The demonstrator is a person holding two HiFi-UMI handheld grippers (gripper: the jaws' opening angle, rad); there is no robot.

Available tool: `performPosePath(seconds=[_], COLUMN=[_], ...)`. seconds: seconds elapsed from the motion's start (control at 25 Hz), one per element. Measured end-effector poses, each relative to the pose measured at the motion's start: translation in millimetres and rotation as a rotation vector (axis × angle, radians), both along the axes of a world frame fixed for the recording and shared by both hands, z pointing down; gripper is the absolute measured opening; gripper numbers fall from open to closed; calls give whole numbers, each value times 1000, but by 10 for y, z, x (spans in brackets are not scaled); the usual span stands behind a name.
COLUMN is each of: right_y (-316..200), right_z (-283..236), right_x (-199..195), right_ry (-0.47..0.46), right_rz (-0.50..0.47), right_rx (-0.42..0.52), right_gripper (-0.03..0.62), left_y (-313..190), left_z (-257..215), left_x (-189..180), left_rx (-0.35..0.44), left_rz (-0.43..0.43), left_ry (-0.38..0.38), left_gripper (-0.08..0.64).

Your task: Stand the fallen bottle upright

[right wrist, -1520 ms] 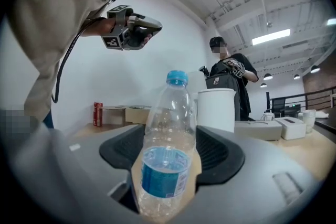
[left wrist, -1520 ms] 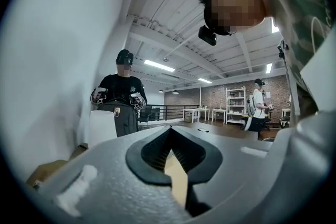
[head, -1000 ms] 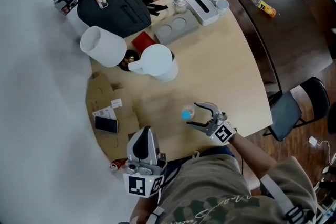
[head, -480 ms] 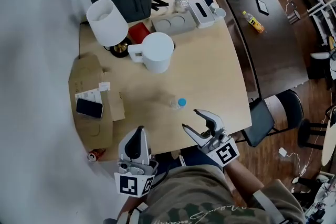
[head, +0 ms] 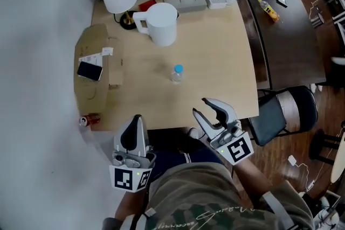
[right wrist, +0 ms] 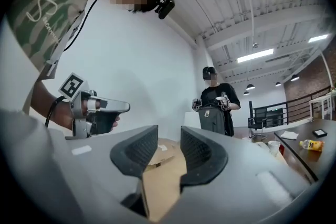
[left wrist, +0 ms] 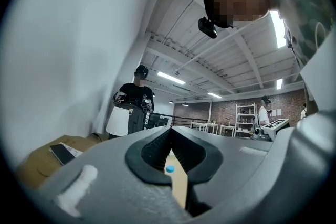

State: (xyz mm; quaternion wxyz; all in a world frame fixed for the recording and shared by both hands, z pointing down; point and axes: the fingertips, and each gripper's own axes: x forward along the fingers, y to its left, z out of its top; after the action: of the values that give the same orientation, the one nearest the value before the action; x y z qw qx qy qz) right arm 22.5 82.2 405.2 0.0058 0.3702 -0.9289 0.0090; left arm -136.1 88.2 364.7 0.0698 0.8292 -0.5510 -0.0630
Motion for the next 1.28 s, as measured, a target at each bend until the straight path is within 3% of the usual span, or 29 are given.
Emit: performPosePath(seconds=[0.2, 0.48, 0.88, 1.28], right_y=[331, 569, 653, 566], right_z=[-152, -381, -521, -575], right_x=[106, 12, -272, -313], right_ry=[-13, -4, 71, 41], right_rz=[-8, 61, 92, 83], right_rx=[-4, 46, 52, 41], right_gripper=[128, 3, 3, 3], left_y=[416, 801, 940, 897], left_z=[-245, -427, -525, -555], left_x=[344, 301, 193, 153], left_rx=[33, 67, 91, 100], left_rz=[-12, 26, 54, 42], left_ry=[-18, -10, 12, 18], left_gripper=[4, 4, 3, 3])
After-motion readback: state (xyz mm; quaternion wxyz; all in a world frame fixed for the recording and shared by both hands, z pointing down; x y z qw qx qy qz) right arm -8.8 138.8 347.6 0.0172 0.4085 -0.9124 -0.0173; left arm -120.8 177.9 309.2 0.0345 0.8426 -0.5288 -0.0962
